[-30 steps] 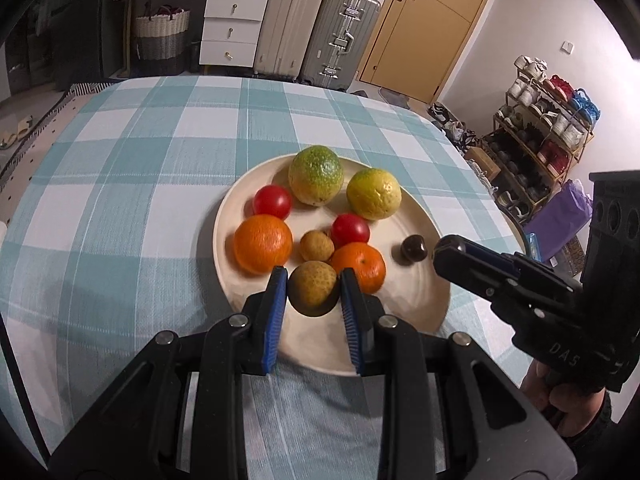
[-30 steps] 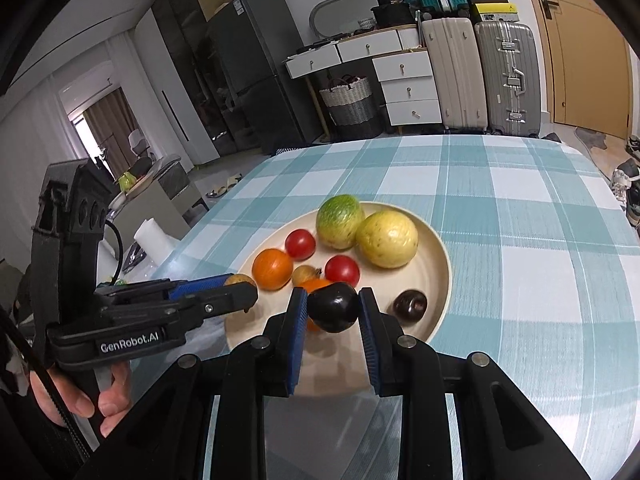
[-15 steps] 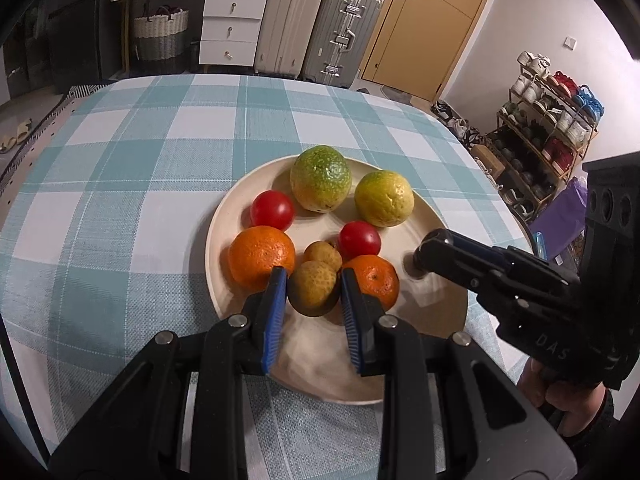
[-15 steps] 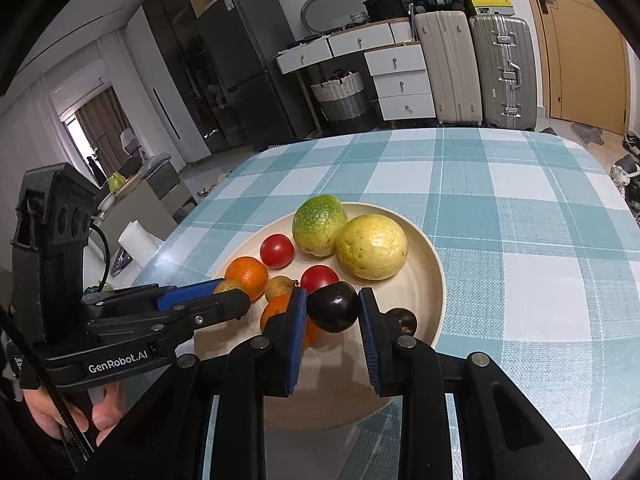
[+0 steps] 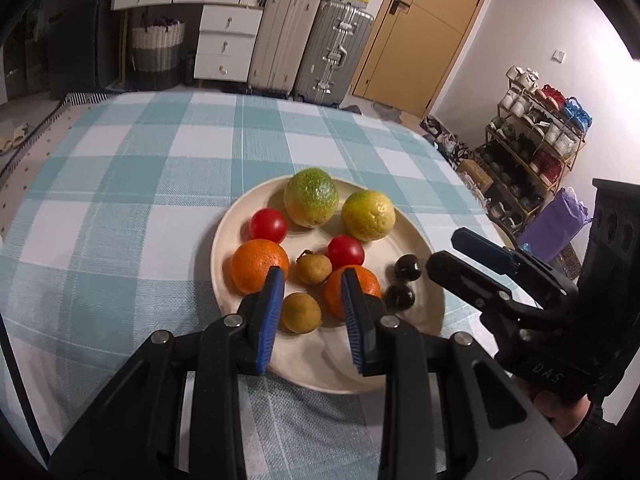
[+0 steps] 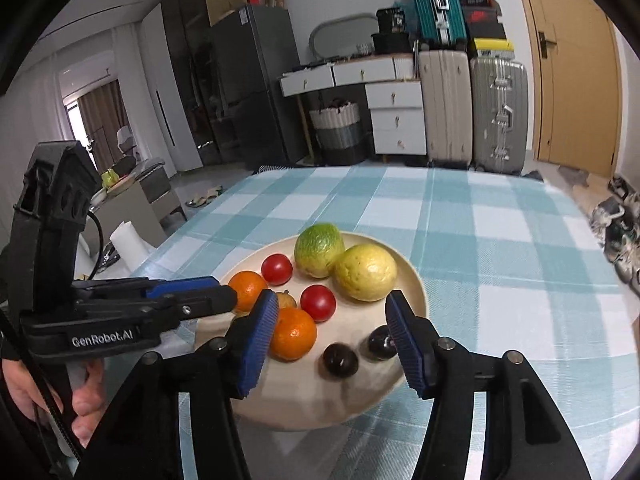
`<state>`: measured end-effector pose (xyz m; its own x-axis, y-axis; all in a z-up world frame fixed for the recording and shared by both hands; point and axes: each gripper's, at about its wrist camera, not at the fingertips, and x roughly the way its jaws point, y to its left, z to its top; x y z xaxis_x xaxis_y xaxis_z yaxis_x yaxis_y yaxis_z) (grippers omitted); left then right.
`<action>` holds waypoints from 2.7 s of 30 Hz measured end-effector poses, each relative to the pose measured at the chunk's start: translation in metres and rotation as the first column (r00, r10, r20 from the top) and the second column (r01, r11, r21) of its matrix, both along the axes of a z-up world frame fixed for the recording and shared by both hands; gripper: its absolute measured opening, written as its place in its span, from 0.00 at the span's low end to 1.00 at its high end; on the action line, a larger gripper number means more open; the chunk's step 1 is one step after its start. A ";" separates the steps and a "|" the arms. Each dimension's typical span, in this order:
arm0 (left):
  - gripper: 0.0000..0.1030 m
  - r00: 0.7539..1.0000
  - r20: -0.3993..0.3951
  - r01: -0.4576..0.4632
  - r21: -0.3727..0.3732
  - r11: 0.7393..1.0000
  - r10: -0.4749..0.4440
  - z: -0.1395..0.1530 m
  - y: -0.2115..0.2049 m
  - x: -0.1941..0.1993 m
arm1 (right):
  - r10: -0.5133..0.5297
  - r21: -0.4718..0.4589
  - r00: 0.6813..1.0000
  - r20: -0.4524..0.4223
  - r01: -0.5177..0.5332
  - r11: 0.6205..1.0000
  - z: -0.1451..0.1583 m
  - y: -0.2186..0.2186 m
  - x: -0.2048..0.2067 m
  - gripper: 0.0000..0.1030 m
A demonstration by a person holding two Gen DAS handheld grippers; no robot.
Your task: Organize fruits
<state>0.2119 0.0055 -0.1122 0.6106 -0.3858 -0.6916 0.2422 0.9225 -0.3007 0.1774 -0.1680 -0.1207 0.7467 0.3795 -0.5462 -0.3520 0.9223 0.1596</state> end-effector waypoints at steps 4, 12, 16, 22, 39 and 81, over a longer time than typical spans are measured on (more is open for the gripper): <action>0.25 0.998 0.056 -0.022 0.004 1.000 0.021 0.016 0.007 -0.017 | -0.028 0.022 0.999 0.033 0.027 0.999 0.010 -0.007 -0.013 0.58; 0.48 0.979 0.182 -0.093 0.014 0.996 0.088 0.044 0.023 -0.056 | -0.075 0.075 0.990 0.119 0.067 0.995 0.029 -0.017 -0.047 0.81; 0.65 0.964 0.238 -0.123 0.018 0.992 0.115 0.051 0.028 -0.076 | -0.086 0.093 0.981 0.172 0.071 0.993 0.038 -0.018 -0.067 0.93; 0.82 0.936 0.304 -0.198 0.042 0.979 0.176 0.055 0.032 -0.097 | -0.105 0.099 0.973 0.204 0.086 0.991 0.041 -0.018 -0.087 0.99; 0.99 0.871 0.424 -0.302 0.064 0.951 0.248 0.028 0.037 -0.130 | -0.184 0.070 0.923 0.337 0.171 0.983 0.024 -0.022 -0.114 1.00; 0.99 0.820 0.526 -0.334 0.122 0.935 0.225 0.016 0.020 -0.134 | -0.122 -0.049 0.927 0.353 0.149 0.988 0.004 -0.003 -0.106 1.00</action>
